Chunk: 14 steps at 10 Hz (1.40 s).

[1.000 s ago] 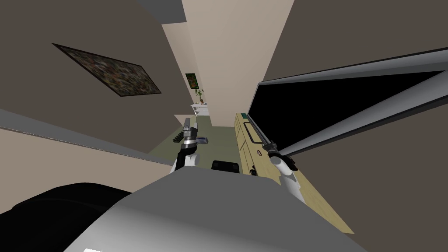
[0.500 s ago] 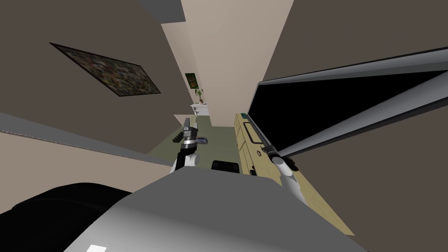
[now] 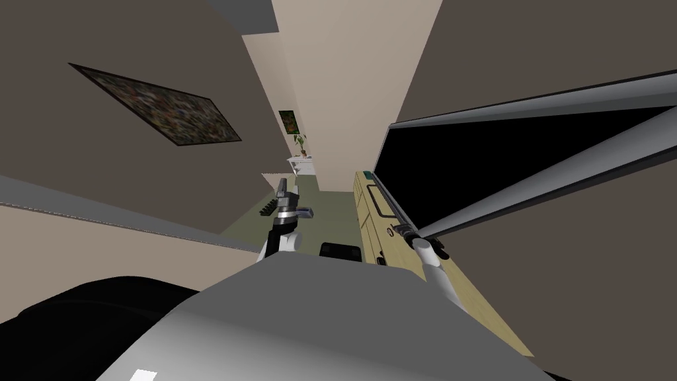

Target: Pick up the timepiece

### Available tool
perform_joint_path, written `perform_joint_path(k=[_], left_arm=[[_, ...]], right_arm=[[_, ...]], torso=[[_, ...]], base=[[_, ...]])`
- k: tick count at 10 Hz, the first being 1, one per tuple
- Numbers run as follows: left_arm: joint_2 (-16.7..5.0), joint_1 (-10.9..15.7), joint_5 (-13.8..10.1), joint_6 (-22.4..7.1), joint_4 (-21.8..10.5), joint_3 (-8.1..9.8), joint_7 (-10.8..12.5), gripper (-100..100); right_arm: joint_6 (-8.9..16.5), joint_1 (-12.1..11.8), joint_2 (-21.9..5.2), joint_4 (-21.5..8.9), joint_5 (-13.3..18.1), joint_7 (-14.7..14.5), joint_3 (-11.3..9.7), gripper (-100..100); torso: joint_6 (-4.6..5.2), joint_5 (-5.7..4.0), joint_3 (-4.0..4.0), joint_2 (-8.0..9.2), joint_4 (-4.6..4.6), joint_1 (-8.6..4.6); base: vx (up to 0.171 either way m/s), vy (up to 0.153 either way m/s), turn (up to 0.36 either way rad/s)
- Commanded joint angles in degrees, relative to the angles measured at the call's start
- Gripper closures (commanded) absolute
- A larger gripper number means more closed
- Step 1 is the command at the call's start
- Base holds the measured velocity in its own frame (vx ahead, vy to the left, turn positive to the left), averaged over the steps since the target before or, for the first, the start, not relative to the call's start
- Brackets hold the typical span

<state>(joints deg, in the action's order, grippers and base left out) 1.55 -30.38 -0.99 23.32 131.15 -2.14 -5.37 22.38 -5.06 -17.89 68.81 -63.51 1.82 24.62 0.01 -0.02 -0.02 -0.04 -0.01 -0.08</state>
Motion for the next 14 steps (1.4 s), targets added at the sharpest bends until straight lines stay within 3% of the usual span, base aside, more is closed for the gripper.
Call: perform_joint_path(k=[1, 3, 4, 6, 8, 9, 11, 12, 14], left_arm=[[0.0, 0.0, 0.0, 0.0, 0.0, 0.0, 0.0, 0], [0.0, 0.0, 0.0, 0.0, 0.0, 0.0, 0.0, 0], [0.0, 0.0, 0.0, 0.0, 0.0, 0.0, 0.0, 0], [0.0, 0.0, 0.0, 0.0, 0.0, 0.0, 0.0, 0], [0.0, 0.0, 0.0, 0.0, 0.0, 0.0, 0.0, 0], [0.0, 0.0, 0.0, 0.0, 0.0, 0.0, 0.0, 0], [0.0, 0.0, 0.0, 0.0, 0.0, 0.0, 0.0, 0], [0.0, 0.0, 0.0, 0.0, 0.0, 0.0, 0.0, 0], [0.0, 0.0, 0.0, 0.0, 0.0, 0.0, 0.0, 0]], right_arm=[[2.86, 1.21, -0.31, -2.86, -2.86, 0.95, 1.02, -100], [5.74, 2.13, -0.56, -6.14, -5.21, 1.48, 1.6, -100], [5.84, 2.13, -0.56, -6.74, -5.21, 1.48, 1.6, -100], [9.55, 3.83, -1.07, -10.99, -8.96, 2.49, 2.62, -100], [11.9, 4.62, -1.33, -13.23, -10.64, 2.97, 3.07, -100], [11.9, 4.62, -1.33, -14.07, -10.64, 2.97, 3.07, -100], [15.37, 6.02, -1.84, -18.25, -13.57, 3.84, 3.85, -100], [15.37, 6.02, -1.84, -18.25, -13.57, 3.84, 3.85, -100], [18.21, 7.18, -2.29, -21.52, -15.87, 4.58, 4.47, -100]], torso=[[0.0, 0.0, 0.0, 0.0, 0.0, 0.0], [0.0, -0.01, 0.01, 0.02, 0.0, -0.01], [0.0, 0.0, 0.01, 0.01, 0.0, -0.01], [0.0, 0.0, 0.01, 0.02, 0.0, 0.02], [0.0, 0.0, 0.02, 0.03, 0.01, 0.02], [0.0, 0.01, 0.02, 0.03, 0.01, 0.03], [0.0, 0.01, 0.02, 0.04, 0.01, 0.05], [0.01, 0.01, 0.03, 0.05, 0.01, 0.02], [0.0, 0.01, 0.03, 0.05, 0.01, 0.04]], base=[[0.009, -0.033, -0.013], [0.007, -0.027, -0.008], [0.008, -0.02, -0.003], [0.005, -0.023, -0.014], [0.004, -0.019, -0.006], [0.001, -0.011, -0.004], [0.002, -0.018, -0.015], [0.002, -0.019, -0.008], [0.0, -0.018, -0.017]])
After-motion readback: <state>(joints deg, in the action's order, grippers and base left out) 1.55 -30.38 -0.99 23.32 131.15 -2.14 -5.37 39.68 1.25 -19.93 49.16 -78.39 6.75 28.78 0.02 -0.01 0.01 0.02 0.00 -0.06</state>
